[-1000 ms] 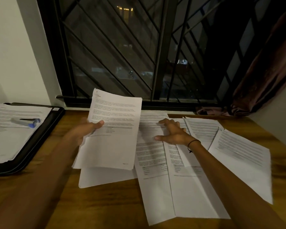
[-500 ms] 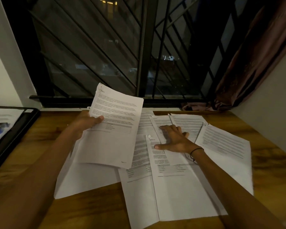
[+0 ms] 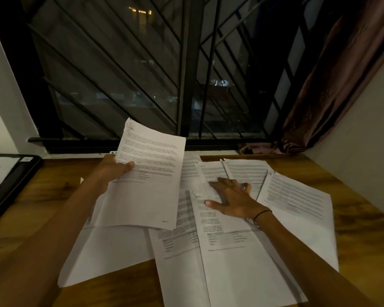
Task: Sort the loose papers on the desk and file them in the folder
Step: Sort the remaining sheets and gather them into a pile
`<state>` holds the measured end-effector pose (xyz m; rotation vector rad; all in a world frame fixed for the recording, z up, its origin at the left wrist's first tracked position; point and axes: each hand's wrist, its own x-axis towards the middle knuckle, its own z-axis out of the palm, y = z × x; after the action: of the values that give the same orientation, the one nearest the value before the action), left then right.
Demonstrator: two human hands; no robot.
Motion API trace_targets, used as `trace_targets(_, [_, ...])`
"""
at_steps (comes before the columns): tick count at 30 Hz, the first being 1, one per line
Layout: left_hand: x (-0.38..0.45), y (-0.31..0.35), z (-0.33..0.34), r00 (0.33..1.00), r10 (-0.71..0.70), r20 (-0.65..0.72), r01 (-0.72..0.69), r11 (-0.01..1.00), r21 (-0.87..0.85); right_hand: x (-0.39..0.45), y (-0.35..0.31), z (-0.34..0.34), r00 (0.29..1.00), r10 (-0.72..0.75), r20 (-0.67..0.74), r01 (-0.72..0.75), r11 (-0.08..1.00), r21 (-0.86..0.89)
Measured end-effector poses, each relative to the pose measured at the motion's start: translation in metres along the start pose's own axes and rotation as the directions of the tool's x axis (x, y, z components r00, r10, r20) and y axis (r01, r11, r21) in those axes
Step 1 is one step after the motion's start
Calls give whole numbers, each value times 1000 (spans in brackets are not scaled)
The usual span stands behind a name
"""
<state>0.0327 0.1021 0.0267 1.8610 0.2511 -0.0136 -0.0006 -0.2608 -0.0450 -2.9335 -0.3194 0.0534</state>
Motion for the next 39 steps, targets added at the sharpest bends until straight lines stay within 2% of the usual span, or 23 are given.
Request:
trace_targets(6, [6,2,7,999,-14,-52,13,999,-31,1,-3,6,999,-26,-41,25,999,-30])
trace_targets(12, [11,0,13,999,-4,-35,4,1000,2,0,-2,9,998,-54,-42,54,999,-5])
trace_targets(16, [14,2,20,1000,-13,-26,13,1000,16,4,1,-1,995,17,-96,-12,999,53])
trace_targets(18, [17,3,26,1000,-17,-19,17,1000,14,8,5,-1,996,75,-53,-75,997,-1])
trace_targets(21, [19,7,32,1000,0,-7,0,1000,7,9,7,7,995,95,43,-93,995,-42])
trace_targets(31, [27,12,47,1000,0,28,0,1000,14,9,7,7,999,51,-13,-51,997,-55])
trace_targets(33, [28,11,49,999,-2,33,2,1000,16,11,9,2,999,38,-5,-38,999,-23])
trace_targets(35, [28,12,50,999,1,38,-1,1000,18,12,11,-7,999,38,-31,-35,995,91])
trace_targets(39, [30,15,49,999,15,41,-16,1000,23,30,40,-39,968,220,-123,-180,944,277])
